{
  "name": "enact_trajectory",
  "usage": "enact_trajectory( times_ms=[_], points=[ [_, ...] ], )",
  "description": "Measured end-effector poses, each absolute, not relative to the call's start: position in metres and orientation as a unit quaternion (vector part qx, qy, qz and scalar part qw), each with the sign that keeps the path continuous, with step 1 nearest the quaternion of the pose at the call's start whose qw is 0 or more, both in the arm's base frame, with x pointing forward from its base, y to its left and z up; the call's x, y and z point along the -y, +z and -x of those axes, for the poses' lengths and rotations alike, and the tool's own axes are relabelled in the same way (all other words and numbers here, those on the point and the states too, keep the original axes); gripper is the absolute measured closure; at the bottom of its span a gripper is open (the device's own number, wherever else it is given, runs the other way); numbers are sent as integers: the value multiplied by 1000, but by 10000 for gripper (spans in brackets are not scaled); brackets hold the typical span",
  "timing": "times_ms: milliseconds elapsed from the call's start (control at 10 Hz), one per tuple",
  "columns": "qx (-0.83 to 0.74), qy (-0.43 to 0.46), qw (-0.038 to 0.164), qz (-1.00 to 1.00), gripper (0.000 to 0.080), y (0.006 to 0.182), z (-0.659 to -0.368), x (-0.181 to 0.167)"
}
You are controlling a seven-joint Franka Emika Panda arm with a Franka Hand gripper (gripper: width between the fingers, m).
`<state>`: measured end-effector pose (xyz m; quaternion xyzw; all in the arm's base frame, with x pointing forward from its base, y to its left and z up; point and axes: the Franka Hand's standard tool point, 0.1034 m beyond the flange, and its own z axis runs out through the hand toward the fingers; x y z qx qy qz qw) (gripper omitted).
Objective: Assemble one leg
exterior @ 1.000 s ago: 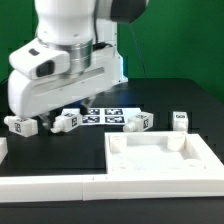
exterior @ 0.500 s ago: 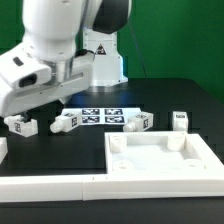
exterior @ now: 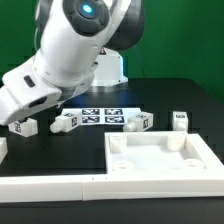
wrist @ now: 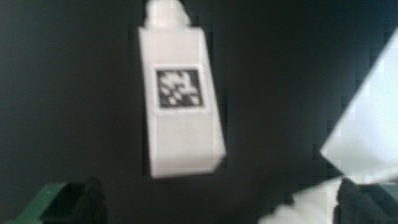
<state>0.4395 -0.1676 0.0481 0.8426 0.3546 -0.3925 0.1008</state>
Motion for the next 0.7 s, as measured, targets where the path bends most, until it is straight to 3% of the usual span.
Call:
enact_trajectory(
  times_ms=[500, 700],
  points=[
    [-348, -434, 108, -824, 151, 40, -436, 169],
    [-310, -413, 130, -846, 151, 31, -434, 187]
  ],
)
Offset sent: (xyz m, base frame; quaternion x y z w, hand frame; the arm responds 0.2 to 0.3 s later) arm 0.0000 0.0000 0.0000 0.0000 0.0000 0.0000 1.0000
